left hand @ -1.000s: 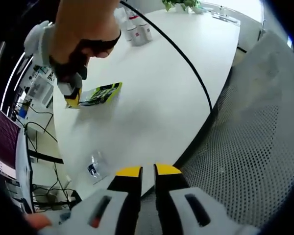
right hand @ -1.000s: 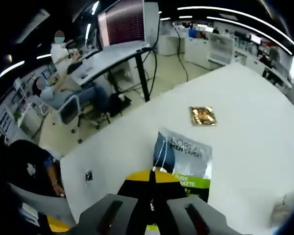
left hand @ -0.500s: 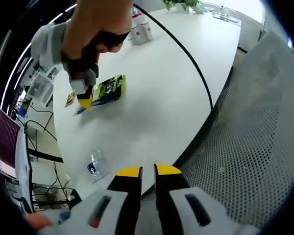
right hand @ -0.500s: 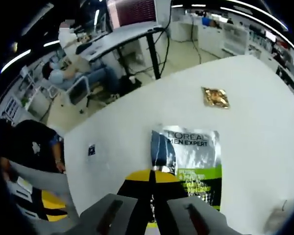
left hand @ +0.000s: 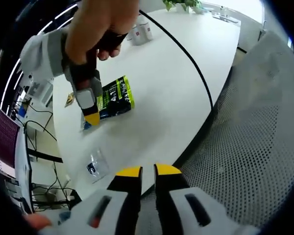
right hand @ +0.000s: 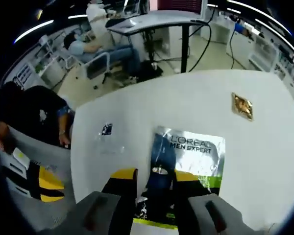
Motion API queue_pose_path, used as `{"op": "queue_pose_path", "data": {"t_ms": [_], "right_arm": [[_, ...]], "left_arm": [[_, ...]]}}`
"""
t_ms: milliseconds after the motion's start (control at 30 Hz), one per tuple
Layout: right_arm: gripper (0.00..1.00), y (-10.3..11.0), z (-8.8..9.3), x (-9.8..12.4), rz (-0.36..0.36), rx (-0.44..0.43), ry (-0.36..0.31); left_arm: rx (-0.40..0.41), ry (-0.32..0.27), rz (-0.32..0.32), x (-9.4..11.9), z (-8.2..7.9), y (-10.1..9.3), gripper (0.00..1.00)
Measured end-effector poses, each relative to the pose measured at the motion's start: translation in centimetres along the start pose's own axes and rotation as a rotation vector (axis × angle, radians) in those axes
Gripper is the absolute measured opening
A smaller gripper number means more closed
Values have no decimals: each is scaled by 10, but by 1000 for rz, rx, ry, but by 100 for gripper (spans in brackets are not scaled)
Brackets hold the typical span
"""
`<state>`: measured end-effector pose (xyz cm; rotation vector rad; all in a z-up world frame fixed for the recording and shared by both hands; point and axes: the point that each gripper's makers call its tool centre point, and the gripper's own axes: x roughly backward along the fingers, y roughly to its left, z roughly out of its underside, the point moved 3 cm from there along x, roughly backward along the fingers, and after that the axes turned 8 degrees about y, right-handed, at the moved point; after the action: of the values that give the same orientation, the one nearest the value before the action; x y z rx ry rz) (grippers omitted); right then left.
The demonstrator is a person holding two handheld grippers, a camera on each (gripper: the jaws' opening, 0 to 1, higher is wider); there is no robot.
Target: Arrange the skincare products in the storage area until every visible bottle or jar stands upright without overlapping.
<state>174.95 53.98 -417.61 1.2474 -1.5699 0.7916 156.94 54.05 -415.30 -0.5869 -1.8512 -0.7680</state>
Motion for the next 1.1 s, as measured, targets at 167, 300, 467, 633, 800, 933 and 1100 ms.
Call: {"op": "queue_pose_path", "data": {"t_ms": [167, 300, 467, 633, 800, 933, 1100], "right_arm": [[100, -13, 18, -4, 38, -20, 61], [99, -16, 31, -9, 25, -51, 116], [99, -15, 28, -12, 34, -81, 128], [93, -13, 29, -12, 78, -40, 188], [73, -8, 25, -8, 86, -39, 164], [63, -7, 26, -8, 87, -28, 140], [60, -12, 26, -11, 91, -24, 109]], "left_arm": [[-1, 8, 4, -1, 1, -1, 4], [2, 14, 4, -1, 2, -1, 4], [7, 20, 4, -2, 3, 0, 3], [9, 22, 3, -2, 4, 0, 3], [14, 20, -1, -2, 4, 1, 4], [19, 11, -5, -1, 2, 2, 4], [20, 12, -8, -1, 3, 2, 4]]}}
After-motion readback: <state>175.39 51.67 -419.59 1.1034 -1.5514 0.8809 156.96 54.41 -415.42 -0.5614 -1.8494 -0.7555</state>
